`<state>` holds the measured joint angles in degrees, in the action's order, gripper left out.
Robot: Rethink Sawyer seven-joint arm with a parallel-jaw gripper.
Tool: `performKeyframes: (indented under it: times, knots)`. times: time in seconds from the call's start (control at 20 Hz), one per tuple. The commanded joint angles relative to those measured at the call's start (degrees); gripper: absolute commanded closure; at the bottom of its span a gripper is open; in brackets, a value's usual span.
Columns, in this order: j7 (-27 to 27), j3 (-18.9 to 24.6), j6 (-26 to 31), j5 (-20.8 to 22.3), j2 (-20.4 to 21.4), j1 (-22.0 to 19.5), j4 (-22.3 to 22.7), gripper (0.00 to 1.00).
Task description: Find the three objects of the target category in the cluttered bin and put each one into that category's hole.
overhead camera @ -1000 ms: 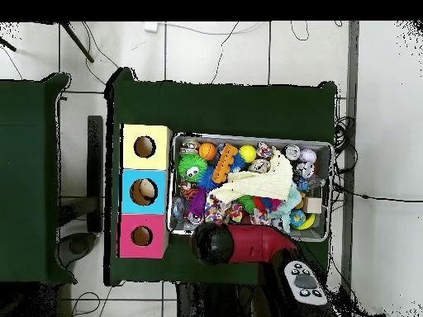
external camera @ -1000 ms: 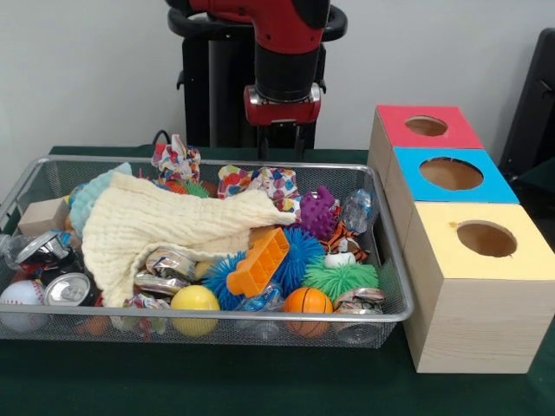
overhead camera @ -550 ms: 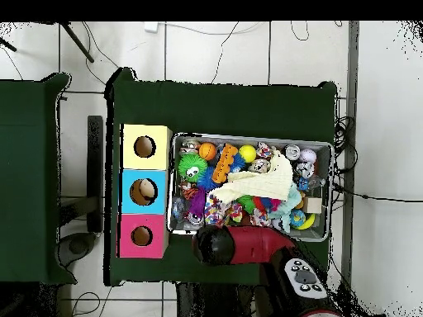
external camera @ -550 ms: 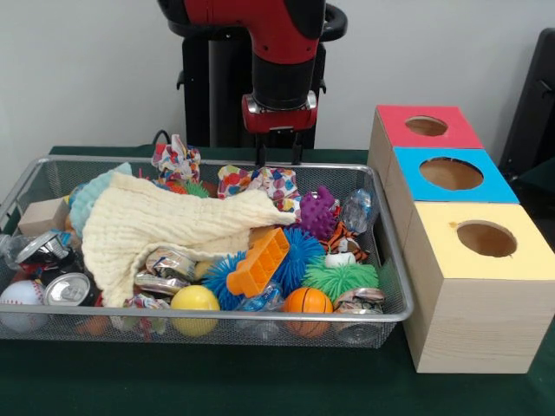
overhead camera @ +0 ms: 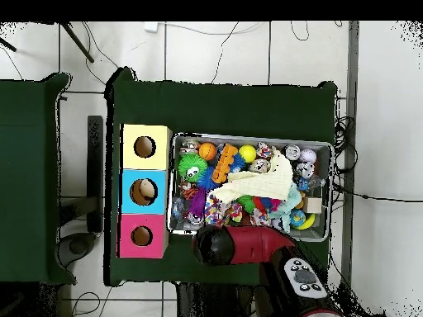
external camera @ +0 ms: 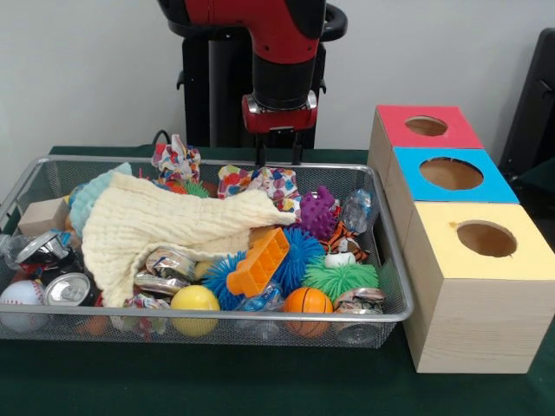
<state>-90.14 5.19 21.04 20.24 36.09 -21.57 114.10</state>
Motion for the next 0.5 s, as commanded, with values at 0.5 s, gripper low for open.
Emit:
performKeyframes:
  times: [0.5]
  knots:
    - [-1.6, 4.2, -3.3, 3.0, -3.0, -1.4, -7.4, 0.00]
